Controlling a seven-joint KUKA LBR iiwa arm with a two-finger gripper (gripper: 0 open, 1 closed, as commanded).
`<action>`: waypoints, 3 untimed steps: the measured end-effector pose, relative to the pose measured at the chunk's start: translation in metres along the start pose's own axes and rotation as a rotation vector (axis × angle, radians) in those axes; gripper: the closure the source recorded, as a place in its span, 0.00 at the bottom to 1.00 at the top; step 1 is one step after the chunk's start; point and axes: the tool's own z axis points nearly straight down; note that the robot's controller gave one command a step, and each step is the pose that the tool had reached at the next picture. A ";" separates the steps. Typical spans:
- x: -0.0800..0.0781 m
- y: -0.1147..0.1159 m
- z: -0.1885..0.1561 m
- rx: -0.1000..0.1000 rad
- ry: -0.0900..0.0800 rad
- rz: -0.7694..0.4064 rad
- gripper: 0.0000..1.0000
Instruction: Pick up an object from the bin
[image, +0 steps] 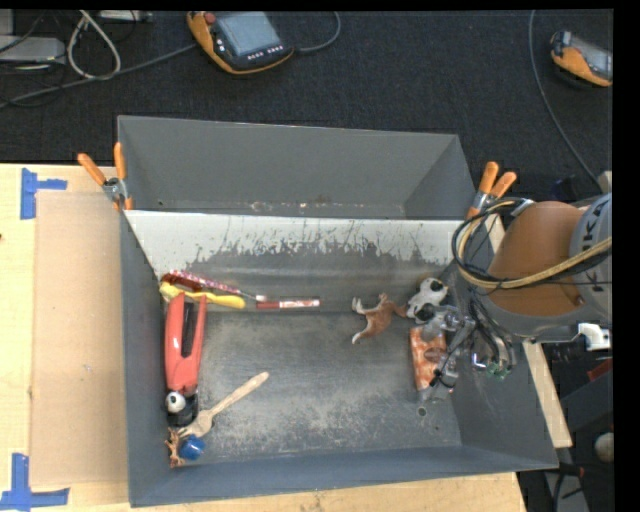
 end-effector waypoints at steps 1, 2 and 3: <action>0.004 -0.020 0.026 -0.005 -0.009 -0.114 0.00; 0.009 -0.028 0.024 -0.006 -0.011 0.043 1.00; 0.009 -0.028 0.024 -0.005 -0.011 0.042 1.00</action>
Offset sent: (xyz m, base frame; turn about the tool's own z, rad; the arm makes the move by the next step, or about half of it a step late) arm -0.0206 -0.0259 -0.0263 0.0468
